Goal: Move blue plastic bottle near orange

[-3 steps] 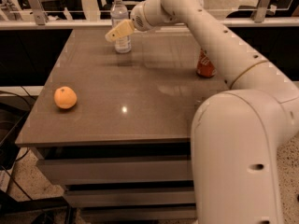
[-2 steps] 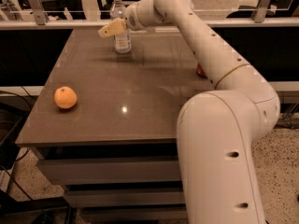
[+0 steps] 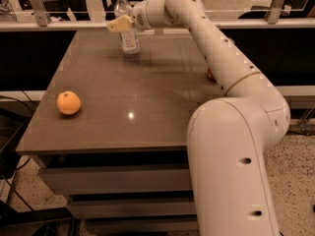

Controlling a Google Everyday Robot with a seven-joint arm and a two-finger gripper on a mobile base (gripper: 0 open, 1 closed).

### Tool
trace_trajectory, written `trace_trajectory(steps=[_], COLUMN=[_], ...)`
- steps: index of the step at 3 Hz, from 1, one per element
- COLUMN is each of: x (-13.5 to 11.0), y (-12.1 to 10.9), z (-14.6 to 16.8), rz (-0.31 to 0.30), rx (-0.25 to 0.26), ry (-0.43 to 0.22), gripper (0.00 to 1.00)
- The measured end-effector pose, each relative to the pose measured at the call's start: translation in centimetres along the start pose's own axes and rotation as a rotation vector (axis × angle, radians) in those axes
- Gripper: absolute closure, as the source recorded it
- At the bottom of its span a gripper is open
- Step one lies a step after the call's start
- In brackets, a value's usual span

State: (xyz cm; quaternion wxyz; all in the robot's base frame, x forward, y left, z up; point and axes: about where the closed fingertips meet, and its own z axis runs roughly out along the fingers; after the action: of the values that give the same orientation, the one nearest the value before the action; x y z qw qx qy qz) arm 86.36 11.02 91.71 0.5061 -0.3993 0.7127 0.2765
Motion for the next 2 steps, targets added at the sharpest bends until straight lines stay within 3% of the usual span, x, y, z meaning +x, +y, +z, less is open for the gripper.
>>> trace_trajectory(steps=[1, 2], x=[-1.2, -2.6], y=[1.1, 4.2], z=[-2.4, -6.4], rz=[0.009, -0.017], rx=[-0.027, -0.075], ry=[-0.054, -0.115], gripper=[0.87, 1.0])
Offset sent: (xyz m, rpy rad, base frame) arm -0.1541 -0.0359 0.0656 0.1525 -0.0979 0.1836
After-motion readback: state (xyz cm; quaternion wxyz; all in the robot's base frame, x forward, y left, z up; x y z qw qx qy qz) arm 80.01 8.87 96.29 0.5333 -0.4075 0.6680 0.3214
